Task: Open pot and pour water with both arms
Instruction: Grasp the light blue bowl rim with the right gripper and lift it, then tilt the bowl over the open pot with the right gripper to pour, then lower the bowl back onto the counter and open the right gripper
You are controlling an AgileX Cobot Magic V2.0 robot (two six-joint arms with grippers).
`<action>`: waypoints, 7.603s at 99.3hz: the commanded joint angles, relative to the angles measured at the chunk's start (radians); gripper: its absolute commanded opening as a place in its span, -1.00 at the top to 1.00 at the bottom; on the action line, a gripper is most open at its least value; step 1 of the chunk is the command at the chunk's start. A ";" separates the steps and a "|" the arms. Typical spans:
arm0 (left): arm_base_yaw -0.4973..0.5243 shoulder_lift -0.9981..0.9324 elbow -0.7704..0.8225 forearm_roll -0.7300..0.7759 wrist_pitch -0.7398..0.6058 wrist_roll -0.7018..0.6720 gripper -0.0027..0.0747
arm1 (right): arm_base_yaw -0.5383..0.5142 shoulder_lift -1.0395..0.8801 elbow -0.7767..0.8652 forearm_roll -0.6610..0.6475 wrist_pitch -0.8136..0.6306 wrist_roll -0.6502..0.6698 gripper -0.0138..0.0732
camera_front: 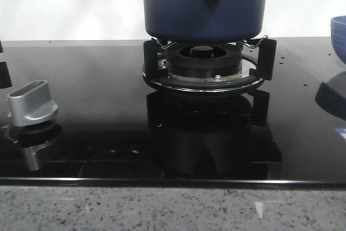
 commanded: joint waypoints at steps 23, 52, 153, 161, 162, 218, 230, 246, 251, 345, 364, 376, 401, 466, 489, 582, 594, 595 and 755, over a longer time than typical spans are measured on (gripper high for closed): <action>0.003 -0.059 -0.041 -0.094 0.027 -0.011 0.29 | -0.017 0.097 -0.036 -0.008 -0.087 -0.028 -0.02; 0.003 -0.059 -0.041 -0.094 0.027 -0.011 0.29 | -0.018 0.113 -0.037 -0.008 -0.110 -0.028 0.85; 0.003 -0.059 -0.041 -0.083 0.027 -0.011 0.28 | 0.358 0.184 -0.698 0.044 0.143 -0.028 0.83; 0.003 -0.059 -0.041 -0.083 0.027 -0.011 0.28 | 0.396 0.212 -0.715 0.044 0.124 -0.028 0.83; 0.003 -0.059 -0.041 -0.083 0.027 -0.011 0.28 | 0.399 0.212 -0.716 0.044 0.122 -0.028 0.83; 0.003 -0.059 -0.041 -0.083 0.025 -0.011 0.15 | 0.517 0.229 -0.706 0.033 -0.219 -0.155 0.79; 0.003 -0.059 -0.041 -0.083 0.025 -0.011 0.15 | 0.534 0.220 -0.675 0.020 -0.280 -0.179 0.79; 0.003 -0.059 -0.041 -0.083 0.025 -0.011 0.15 | 0.539 0.153 -0.559 -0.040 -0.404 -0.179 0.79; 0.003 -0.059 -0.041 -0.083 0.025 -0.011 0.15 | 0.540 0.124 -0.496 -0.045 -0.466 -0.179 0.79; 0.003 -0.059 -0.041 -0.083 0.025 -0.011 0.15 | 0.540 -0.050 0.126 -0.116 -1.445 -0.187 0.79; 0.003 -0.059 -0.041 -0.083 0.025 -0.011 0.15 | 0.540 -0.048 0.183 -0.116 -1.631 -0.273 0.79; 0.003 -0.059 -0.041 -0.083 0.025 -0.011 0.15 | 0.540 -0.048 0.193 -0.116 -1.655 -0.276 0.79; 0.003 -0.059 -0.041 -0.083 0.025 -0.011 0.15 | 0.538 -0.038 0.198 -0.116 -1.661 -0.300 0.79; 0.003 -0.059 -0.041 -0.083 0.025 -0.011 0.15 | 0.524 0.021 0.198 -0.103 -1.878 -0.309 0.79; 0.003 -0.059 -0.041 -0.083 0.025 -0.011 0.15 | 0.524 0.021 0.198 -0.102 -1.893 -0.309 0.79; 0.003 -0.059 -0.041 -0.083 0.025 -0.011 0.15 | 0.524 0.021 0.198 -0.089 -1.891 -0.309 0.79; 0.003 -0.059 -0.041 -0.083 0.025 -0.011 0.15 | 0.524 0.012 0.198 -0.081 -1.842 -0.308 0.79; 0.003 -0.059 -0.041 -0.083 0.025 -0.011 0.15 | 0.524 0.011 0.198 -0.080 -1.833 -0.308 0.79; -0.328 -0.059 -0.041 -0.099 -0.059 0.036 0.15 | -0.118 0.132 -0.077 0.216 0.005 -0.251 0.79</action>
